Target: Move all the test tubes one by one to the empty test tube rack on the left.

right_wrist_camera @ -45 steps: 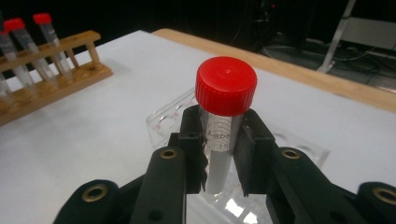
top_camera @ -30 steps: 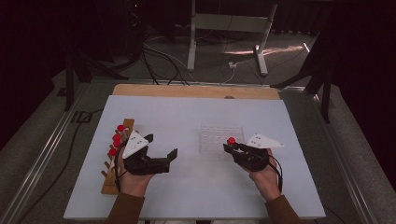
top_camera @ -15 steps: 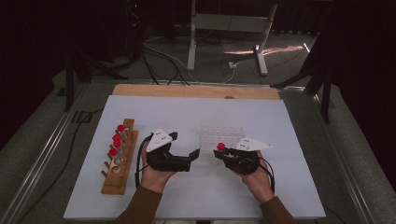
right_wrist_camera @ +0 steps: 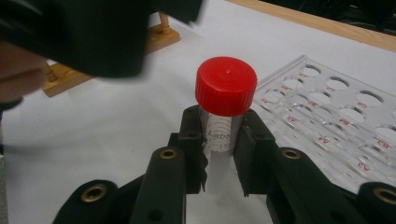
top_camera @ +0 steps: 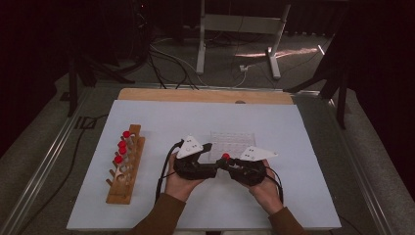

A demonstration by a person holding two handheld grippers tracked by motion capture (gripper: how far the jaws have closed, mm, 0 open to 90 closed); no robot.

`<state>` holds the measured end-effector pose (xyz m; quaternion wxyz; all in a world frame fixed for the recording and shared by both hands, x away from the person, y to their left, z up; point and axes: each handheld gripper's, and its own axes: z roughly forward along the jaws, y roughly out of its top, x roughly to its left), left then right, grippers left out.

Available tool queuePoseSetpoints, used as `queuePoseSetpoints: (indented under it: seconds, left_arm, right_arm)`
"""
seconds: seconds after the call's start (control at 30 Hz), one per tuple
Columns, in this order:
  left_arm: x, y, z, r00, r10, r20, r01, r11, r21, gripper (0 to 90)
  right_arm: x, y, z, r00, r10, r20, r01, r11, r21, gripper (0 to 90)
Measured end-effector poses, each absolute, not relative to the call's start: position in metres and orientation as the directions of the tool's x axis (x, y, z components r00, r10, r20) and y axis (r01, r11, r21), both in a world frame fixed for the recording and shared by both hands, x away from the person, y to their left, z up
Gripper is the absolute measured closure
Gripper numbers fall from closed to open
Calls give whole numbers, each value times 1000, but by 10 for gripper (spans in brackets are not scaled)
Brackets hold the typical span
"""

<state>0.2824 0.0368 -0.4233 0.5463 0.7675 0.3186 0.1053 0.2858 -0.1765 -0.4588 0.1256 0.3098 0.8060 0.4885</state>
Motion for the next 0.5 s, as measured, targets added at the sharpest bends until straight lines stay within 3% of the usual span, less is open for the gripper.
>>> queuePoseSetpoints:
  seconds: [0.2, 0.5]
  left_arm:
    - [286, 27, -426, 794, 573, -203, 388, -222, 895, 574]
    - [287, 20, -431, 791, 585, -179, 396, -266, 879, 706]
  right_arm:
    - [285, -176, -459, -779, 619, 101, 376, 333, 865, 740]
    - [285, -176, -459, -784, 613, 94, 371, 342, 863, 740]
